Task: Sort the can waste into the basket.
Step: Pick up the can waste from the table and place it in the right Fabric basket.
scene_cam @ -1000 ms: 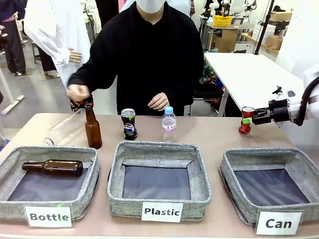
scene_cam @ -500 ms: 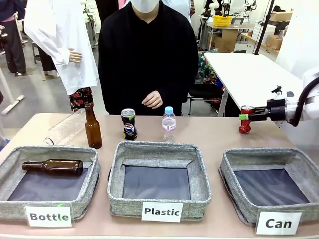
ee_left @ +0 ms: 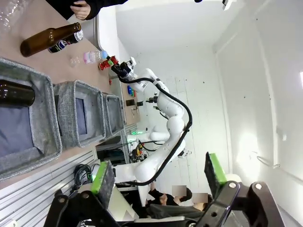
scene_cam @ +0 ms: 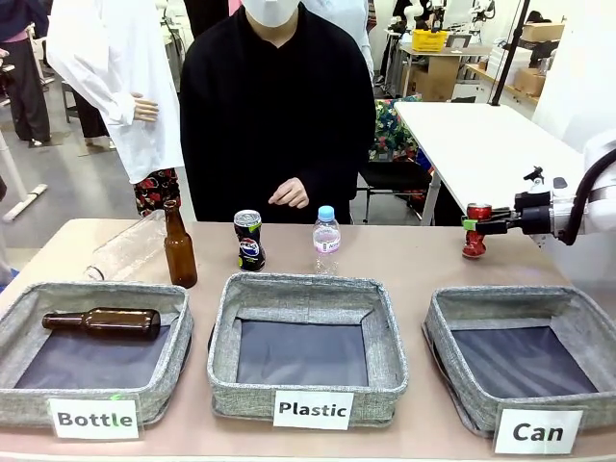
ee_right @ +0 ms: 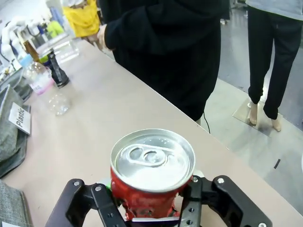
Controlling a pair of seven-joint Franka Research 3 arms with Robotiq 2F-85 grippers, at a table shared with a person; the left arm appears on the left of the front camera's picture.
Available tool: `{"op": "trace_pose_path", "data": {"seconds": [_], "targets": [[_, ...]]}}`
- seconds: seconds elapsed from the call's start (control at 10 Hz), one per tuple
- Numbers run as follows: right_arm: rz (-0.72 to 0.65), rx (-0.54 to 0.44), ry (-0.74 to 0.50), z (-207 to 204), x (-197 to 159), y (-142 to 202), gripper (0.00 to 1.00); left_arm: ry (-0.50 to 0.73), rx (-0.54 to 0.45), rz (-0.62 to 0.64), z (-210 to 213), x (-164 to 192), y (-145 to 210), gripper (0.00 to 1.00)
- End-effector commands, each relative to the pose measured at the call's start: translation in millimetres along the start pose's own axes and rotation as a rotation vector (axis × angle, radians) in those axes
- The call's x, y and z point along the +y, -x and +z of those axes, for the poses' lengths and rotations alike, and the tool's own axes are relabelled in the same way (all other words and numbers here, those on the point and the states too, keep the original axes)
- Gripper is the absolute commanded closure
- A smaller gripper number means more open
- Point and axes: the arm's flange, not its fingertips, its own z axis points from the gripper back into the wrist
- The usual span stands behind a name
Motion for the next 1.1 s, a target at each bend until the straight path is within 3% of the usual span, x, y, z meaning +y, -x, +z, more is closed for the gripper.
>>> {"op": "trace_pose_path", "data": {"seconds": [0.0,0.1,0.2,0.4,0.6,0.8,1.0], "targets": [[0.000,0.004,0.005,-4.0,-1.1,-6.1,1.00,0.007,-0.006,0.010,-1.7,-3.0,0.0,0.00],[-0.002,0.004,0.002,-2.4,2.0,-9.0,0.90,0.007,-0.006,0.010,-1.7,-3.0,0.0,0.00],[0.008,0.022,0.008,1.7,9.4,-16.8,0.99,0.007,-0.006,0.010,-1.7,-3.0,0.0,0.00],[0.064,0.111,-0.002,27.6,47.7,-53.6,1.00,0.007,-0.006,0.010,-1.7,-3.0,0.0,0.00],[0.039,0.271,-0.012,67.0,111.0,-87.5,1.00,0.007,-0.006,0.010,-1.7,-3.0,0.0,0.00],[0.024,0.483,0.050,102.8,190.6,-92.3,1.00,0.007,-0.006,0.010,-1.7,-3.0,0.0,0.00],[-0.048,0.638,-0.115,115.9,253.2,-77.3,1.00,0.007,-0.006,0.010,-1.7,-3.0,0.0,0.00]]}}
